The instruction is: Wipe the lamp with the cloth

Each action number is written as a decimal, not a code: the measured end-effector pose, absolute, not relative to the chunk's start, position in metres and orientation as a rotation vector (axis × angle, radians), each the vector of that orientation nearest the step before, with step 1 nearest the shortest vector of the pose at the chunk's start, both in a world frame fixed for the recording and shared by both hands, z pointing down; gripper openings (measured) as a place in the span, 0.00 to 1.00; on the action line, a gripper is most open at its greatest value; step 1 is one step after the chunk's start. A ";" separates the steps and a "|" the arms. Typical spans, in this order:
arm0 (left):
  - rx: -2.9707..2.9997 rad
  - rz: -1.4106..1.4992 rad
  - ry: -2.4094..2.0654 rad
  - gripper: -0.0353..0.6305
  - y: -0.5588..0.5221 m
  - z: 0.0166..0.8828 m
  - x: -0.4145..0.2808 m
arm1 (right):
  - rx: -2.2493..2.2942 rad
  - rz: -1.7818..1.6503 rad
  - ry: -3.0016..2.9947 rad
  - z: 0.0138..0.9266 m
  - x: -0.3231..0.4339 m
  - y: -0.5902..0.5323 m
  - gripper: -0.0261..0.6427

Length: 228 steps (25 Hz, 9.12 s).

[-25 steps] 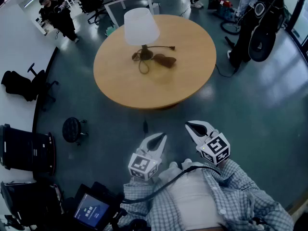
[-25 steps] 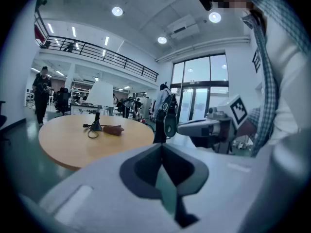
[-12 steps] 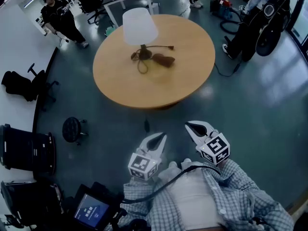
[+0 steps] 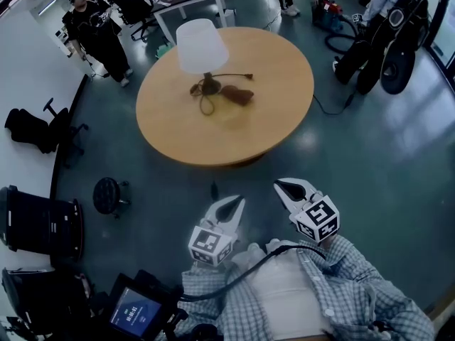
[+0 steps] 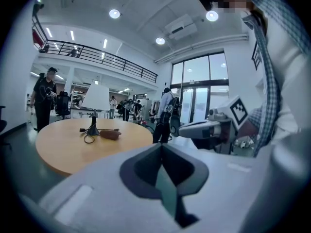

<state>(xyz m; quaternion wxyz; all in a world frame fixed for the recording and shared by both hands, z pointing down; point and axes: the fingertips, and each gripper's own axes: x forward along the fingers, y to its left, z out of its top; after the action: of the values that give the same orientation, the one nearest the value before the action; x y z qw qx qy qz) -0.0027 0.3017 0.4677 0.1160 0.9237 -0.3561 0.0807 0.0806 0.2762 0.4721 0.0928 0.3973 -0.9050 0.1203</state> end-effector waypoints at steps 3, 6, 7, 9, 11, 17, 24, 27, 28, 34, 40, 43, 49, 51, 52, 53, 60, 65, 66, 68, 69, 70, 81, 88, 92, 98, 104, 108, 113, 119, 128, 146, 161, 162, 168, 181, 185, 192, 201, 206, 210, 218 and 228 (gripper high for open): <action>2.710 0.237 -1.048 0.06 0.301 0.471 0.003 | 1.185 0.356 -2.685 0.478 0.090 0.278 0.04; 2.705 0.239 -1.043 0.06 0.292 0.471 0.013 | 1.172 0.355 -2.674 0.480 0.104 0.272 0.04; 2.704 0.238 -1.043 0.06 0.289 0.470 0.015 | 1.175 0.356 -2.670 0.481 0.108 0.269 0.04; 2.702 0.235 -1.043 0.06 0.284 0.472 0.016 | 1.194 0.371 -2.665 0.483 0.112 0.264 0.04; 2.698 0.238 -1.040 0.06 0.276 0.474 0.015 | 1.210 0.390 -2.659 0.486 0.113 0.259 0.04; 2.697 0.234 -1.034 0.06 0.223 0.480 0.004 | 1.220 0.394 -2.657 0.493 0.102 0.211 0.04; 2.675 0.235 -1.028 0.06 0.127 0.481 -0.023 | 1.204 0.375 -2.637 0.492 0.085 0.103 0.04; 2.662 0.229 -1.027 0.06 0.087 0.480 -0.039 | 1.200 0.377 -2.639 0.487 0.068 0.055 0.04; 2.656 0.227 -1.025 0.06 0.076 0.480 -0.044 | 1.201 0.379 -2.640 0.486 0.062 0.042 0.04; 2.607 0.235 -0.973 0.06 0.026 0.502 -0.061 | 1.165 0.401 -2.623 0.497 0.034 -0.011 0.04; 2.458 -0.067 -0.960 0.06 -0.033 0.497 -0.060 | 1.137 0.430 -2.593 0.506 0.040 -0.043 0.04; 2.385 -0.253 -0.943 0.11 -0.065 0.492 -0.062 | 1.117 0.418 -2.592 0.503 0.044 -0.058 0.04; 2.254 -0.519 -0.883 0.32 -0.127 0.488 -0.061 | 1.079 0.382 -2.587 0.495 0.055 -0.090 0.04; 2.233 -0.559 -0.864 0.36 -0.143 0.481 -0.056 | 1.070 0.377 -2.584 0.492 0.057 -0.101 0.04; 2.228 -0.574 -0.849 0.39 -0.148 0.476 -0.052 | 1.064 0.377 -2.582 0.492 0.057 -0.104 0.04; 2.227 -0.581 -0.834 0.41 -0.152 0.472 -0.049 | 1.055 0.380 -2.579 0.493 0.056 -0.106 0.04; 2.202 -0.726 -0.807 0.41 -0.177 0.445 -0.054 | 0.991 0.411 -2.565 0.508 0.035 -0.109 0.04; 2.249 -0.762 -0.785 0.21 -0.175 0.427 -0.053 | 0.968 0.409 -2.530 0.523 0.029 -0.107 0.04; 2.252 -0.761 -0.784 0.21 -0.174 0.427 -0.053 | 0.962 0.398 -2.512 0.527 0.029 -0.107 0.04; 2.255 -0.757 -0.774 0.20 -0.172 0.426 -0.050 | 0.942 0.363 -2.463 0.539 0.029 -0.111 0.04; 2.257 -0.754 -0.767 0.19 -0.171 0.426 -0.049 | 0.930 0.339 -2.436 0.544 0.029 -0.114 0.04; 2.259 -0.751 -0.761 0.19 -0.170 0.425 -0.047 | 0.917 0.314 -2.410 0.549 0.029 -0.119 0.04; 2.255 -0.736 -0.751 0.19 -0.163 0.427 -0.044 | 0.698 0.267 -2.202 0.629 0.010 -0.155 0.33; 2.244 -0.742 -0.762 0.19 -0.148 0.432 -0.047 | 0.752 0.333 -2.189 0.650 0.014 -0.159 0.19; 2.241 -0.754 -0.762 0.19 -0.149 0.436 -0.052 | 0.904 0.489 -2.263 0.635 0.038 -0.159 0.19; 2.243 -0.772 -0.792 0.19 -0.161 0.430 -0.053 | 1.219 0.656 -2.423 0.537 0.085 -0.188 0.19; 2.249 -0.771 -0.792 0.19 -0.138 0.432 -0.053 | 1.321 0.206 -2.775 0.372 0.068 -0.189 0.19; 2.249 -0.768 -0.797 0.19 -0.140 0.431 -0.051 | 1.091 -0.308 -2.909 0.288 0.013 -0.169 0.19; 2.240 -0.785 -0.804 0.19 -0.144 0.432 -0.055 | 0.897 -0.448 -2.869 0.305 -0.031 -0.148 0.19; 2.244 -0.776 -0.808 0.19 -0.144 0.432 -0.056 | 0.684 -0.395 -2.731 0.374 -0.040 -0.115 0.19; 2.244 -0.775 -0.795 0.19 -0.142 0.435 -0.053 | 0.875 -0.170 -2.902 0.345 -0.021 -0.127 0.19; 2.244 -0.781 -0.778 0.19 -0.137 0.435 -0.049 | 1.061 0.827 -2.737 0.448 0.047 -0.264 0.19; 2.240 -0.790 -0.778 0.19 -0.142 0.431 -0.050 | 0.421 0.421 -2.939 0.322 -0.033 -0.325 0.20; 2.240 -0.789 -0.778 0.19 -0.142 0.431 -0.050 | 0.386 0.420 -2.921 0.325 -0.038 -0.328 0.20; 2.243 -0.793 -0.783 0.19 -0.142 0.432 -0.050 | 0.214 0.487 -2.640 0.403 -0.054 -0.347 0.20; 2.244 -0.796 -0.774 0.19 -0.141 0.431 -0.050 | -0.214 0.113 -2.249 0.412 -0.123 -0.344 0.20; 2.245 -0.791 -0.766 0.19 -0.140 0.431 -0.049 | -0.384 -0.091 -2.015 0.411 -0.146 -0.328 0.19; 2.235 -0.799 -0.754 0.19 -0.143 0.435 -0.047 | -0.554 -0.519 -1.575 0.407 -0.174 -0.306 0.19; 2.230 -0.794 -0.752 0.19 -0.147 0.436 -0.047 | -0.790 -0.973 -1.177 0.401 -0.197 -0.225 0.19; 2.231 -0.779 -0.756 0.19 -0.146 0.439 -0.044 | -0.889 -1.470 -0.865 0.412 -0.196 -0.181 0.19; 2.237 -0.790 -0.736 0.19 -0.147 0.444 -0.045 | -0.964 -1.671 -0.871 0.423 -0.176 -0.129 0.19; 2.250 -0.770 -0.745 0.19 -0.149 0.433 -0.051 | -0.725 -1.883 -1.074 0.394 -0.122 -0.103 0.19; 2.228 -0.774 -0.722 0.20 -0.150 0.433 -0.053 | -0.417 -1.775 -1.300 0.389 -0.053 -0.101 0.19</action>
<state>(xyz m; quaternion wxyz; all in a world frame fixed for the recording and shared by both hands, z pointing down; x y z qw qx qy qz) -0.0527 -0.1499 0.4327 0.3311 0.8524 -0.2760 -0.2960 -0.0528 -0.1013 0.3894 0.4357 -0.1677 -0.5225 -0.7135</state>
